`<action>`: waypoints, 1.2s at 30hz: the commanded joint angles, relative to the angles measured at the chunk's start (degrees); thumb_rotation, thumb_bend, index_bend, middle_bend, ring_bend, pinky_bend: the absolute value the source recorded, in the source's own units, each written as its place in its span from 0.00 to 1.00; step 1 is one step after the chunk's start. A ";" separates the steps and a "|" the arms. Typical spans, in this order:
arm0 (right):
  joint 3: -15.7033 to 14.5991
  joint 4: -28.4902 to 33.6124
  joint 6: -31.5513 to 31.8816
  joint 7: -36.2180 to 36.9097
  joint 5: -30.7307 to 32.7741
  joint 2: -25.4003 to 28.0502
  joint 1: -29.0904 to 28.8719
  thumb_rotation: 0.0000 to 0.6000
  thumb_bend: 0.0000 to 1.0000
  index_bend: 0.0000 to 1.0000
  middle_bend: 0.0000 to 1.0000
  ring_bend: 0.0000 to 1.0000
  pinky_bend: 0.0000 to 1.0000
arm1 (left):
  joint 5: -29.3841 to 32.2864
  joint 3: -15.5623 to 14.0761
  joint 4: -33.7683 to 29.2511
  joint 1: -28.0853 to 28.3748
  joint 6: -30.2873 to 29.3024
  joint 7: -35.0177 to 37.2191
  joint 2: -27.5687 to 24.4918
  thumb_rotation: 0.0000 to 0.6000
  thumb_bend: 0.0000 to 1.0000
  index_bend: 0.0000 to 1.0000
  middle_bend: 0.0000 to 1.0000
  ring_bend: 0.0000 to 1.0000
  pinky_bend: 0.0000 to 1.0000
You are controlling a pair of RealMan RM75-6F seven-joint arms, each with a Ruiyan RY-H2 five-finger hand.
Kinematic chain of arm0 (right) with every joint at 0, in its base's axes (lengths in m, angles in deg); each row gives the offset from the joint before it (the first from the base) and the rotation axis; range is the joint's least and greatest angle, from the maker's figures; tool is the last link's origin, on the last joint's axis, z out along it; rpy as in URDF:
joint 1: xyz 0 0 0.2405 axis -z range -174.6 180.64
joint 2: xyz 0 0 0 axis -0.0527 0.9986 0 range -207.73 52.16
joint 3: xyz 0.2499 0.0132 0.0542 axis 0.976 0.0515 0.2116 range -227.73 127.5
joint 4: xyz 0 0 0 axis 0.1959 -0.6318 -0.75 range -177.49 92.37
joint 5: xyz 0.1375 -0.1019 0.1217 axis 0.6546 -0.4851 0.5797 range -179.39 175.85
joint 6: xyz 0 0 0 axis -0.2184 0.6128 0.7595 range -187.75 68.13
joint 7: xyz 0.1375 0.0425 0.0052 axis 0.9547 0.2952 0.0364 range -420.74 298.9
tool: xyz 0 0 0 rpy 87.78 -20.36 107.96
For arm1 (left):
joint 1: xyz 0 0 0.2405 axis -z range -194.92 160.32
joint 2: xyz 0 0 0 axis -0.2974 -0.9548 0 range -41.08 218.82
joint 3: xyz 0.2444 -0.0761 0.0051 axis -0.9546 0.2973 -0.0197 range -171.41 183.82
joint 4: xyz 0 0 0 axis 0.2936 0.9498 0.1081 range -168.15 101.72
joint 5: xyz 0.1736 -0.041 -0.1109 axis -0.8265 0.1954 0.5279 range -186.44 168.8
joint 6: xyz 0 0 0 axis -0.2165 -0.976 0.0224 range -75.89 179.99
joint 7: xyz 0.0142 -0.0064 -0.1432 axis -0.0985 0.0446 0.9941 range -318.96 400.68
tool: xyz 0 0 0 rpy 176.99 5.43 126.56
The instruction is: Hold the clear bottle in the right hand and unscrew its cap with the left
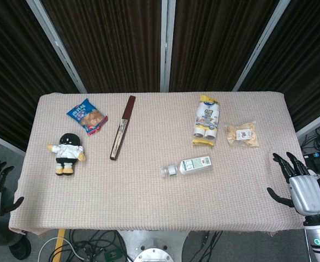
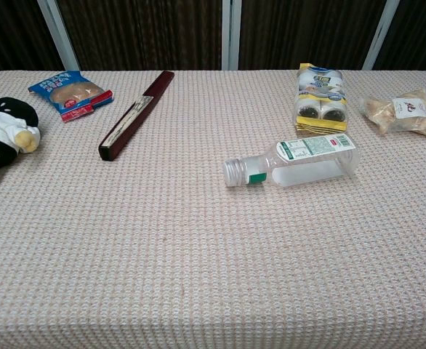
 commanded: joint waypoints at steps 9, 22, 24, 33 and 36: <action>0.71 1.78 -5.60 1.59 -1.15 0.59 -2.80 1.00 0.15 0.02 0.19 0.00 0.15 | -0.52 0.42 -0.41 -0.10 0.50 -0.19 -0.18 1.00 0.14 0.17 0.09 0.04 0.00; 7.42 0.49 -36.84 -9.24 7.96 -6.04 -23.71 1.00 0.04 0.00 0.16 0.00 0.12 | -0.85 0.70 -0.60 -0.82 0.27 1.20 -0.41 1.00 0.12 0.17 0.09 0.04 0.00; 8.22 -1.82 -39.37 -11.69 9.85 -8.73 -26.07 1.00 0.02 0.00 0.16 0.00 0.11 | -0.93 0.64 -0.59 -0.95 0.31 1.51 -0.48 1.00 0.12 0.17 0.09 0.04 0.00; 9.06 -9.93 -42.54 -20.67 14.28 -18.93 -31.83 1.00 0.00 0.06 0.20 0.00 0.09 | -0.76 0.87 -0.57 -1.52 0.16 2.76 -0.98 1.00 0.11 0.17 0.09 0.04 0.00; 9.01 -11.59 -42.56 -21.38 14.92 -20.92 -32.66 1.00 0.00 0.15 0.25 0.02 0.09 | -0.74 0.93 -0.53 -1.57 0.31 3.01 -1.10 1.00 0.11 0.17 0.09 0.04 0.00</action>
